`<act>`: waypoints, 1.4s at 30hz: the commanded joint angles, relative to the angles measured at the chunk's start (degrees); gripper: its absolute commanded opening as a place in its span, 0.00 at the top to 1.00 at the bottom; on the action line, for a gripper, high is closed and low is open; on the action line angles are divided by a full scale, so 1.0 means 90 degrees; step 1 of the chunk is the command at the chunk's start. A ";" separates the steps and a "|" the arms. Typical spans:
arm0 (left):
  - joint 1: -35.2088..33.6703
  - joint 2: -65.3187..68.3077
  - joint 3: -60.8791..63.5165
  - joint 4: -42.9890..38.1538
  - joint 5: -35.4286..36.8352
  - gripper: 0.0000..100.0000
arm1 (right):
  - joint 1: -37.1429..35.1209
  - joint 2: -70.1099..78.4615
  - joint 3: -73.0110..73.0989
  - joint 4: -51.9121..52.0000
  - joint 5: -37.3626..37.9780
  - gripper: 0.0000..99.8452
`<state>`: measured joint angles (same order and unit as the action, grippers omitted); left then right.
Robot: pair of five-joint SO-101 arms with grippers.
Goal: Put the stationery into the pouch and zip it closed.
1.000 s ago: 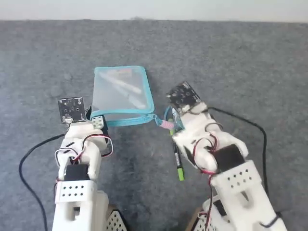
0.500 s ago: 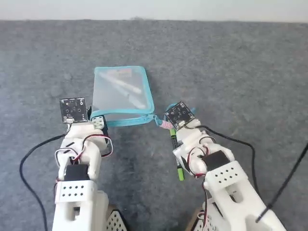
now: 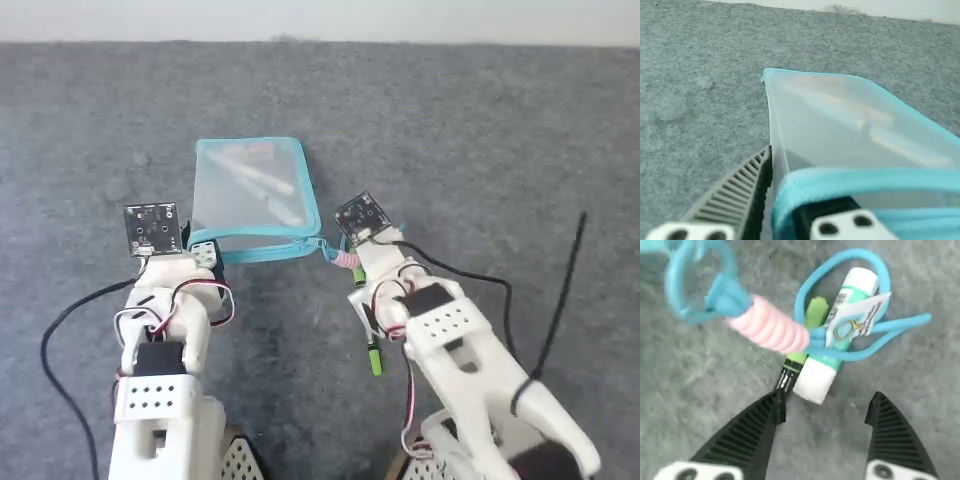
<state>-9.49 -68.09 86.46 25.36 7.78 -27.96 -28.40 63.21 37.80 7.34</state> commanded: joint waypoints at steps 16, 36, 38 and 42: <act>0.0049 0.0049 -0.0083 -0.0215 -0.0078 0.99 | -0.0015 0.1167 -0.0420 -0.1089 -0.0176 0.93; 0.0049 0.0049 -0.0083 -0.0234 -0.0107 0.99 | 0.1763 -0.1382 -0.3028 0.4781 0.1582 0.99; 0.0049 0.0049 -0.0083 -0.0234 -0.0107 0.99 | 0.1763 -0.1792 -0.3585 0.5446 0.1739 0.99; 0.0049 0.0049 -0.0083 -0.0234 -0.0107 0.99 | 0.1353 -0.2242 -0.4640 0.6598 0.2002 0.99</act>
<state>-9.49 -68.09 86.46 25.36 7.43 -13.45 -44.31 30.15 90.20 23.52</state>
